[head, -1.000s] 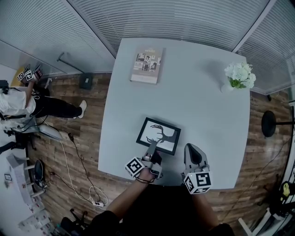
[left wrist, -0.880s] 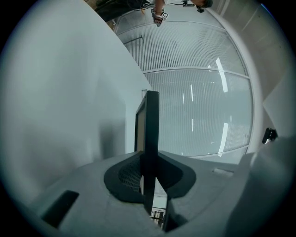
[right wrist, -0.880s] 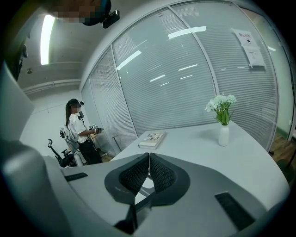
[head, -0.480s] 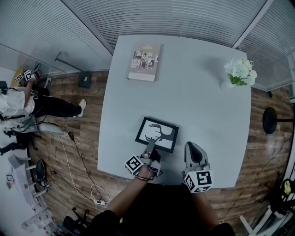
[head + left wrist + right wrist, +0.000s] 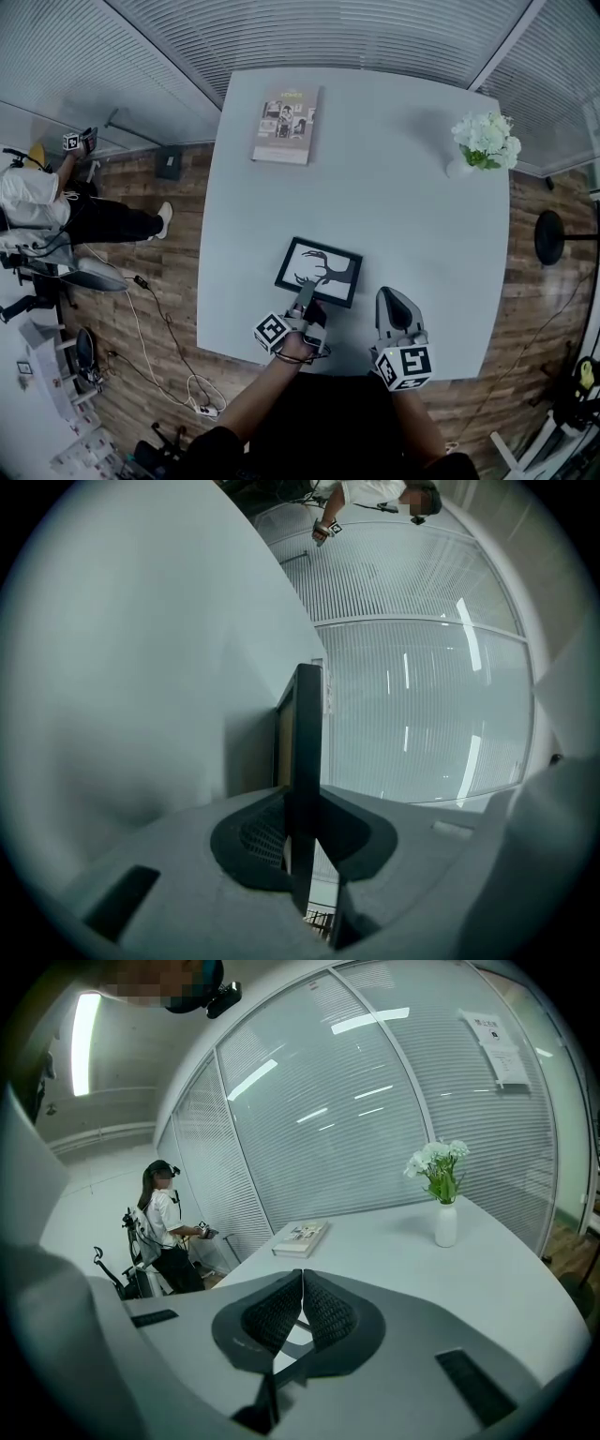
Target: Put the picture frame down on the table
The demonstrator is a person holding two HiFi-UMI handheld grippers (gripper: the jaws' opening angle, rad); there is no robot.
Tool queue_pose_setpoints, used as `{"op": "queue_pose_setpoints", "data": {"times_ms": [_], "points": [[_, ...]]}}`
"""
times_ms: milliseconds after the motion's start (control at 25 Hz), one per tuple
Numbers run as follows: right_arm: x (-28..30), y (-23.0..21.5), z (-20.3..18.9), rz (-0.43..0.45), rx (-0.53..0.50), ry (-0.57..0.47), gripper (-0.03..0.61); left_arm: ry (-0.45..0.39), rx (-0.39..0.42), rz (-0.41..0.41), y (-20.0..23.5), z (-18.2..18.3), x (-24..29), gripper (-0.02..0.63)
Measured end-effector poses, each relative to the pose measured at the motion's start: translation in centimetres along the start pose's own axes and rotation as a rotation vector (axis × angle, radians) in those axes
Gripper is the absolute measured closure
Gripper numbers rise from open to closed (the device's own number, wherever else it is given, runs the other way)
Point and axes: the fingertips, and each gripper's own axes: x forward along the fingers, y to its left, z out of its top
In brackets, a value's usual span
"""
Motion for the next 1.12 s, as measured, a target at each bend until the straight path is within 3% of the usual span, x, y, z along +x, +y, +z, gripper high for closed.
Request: {"op": "queue_pose_setpoints", "data": {"times_ms": [520, 1120], "points": [[0.9, -0.4, -0.5, 0.003, 0.015, 0.011, 0.565, 0.020, -0.003, -0.019, 0.6, 1.1, 2.5, 0.546], [1.3, -0.8, -0.7, -0.011, 0.023, 0.023, 0.565, -0.006, 0.000, 0.104, 3.0, 1.8, 4.0, 0.544]]}}
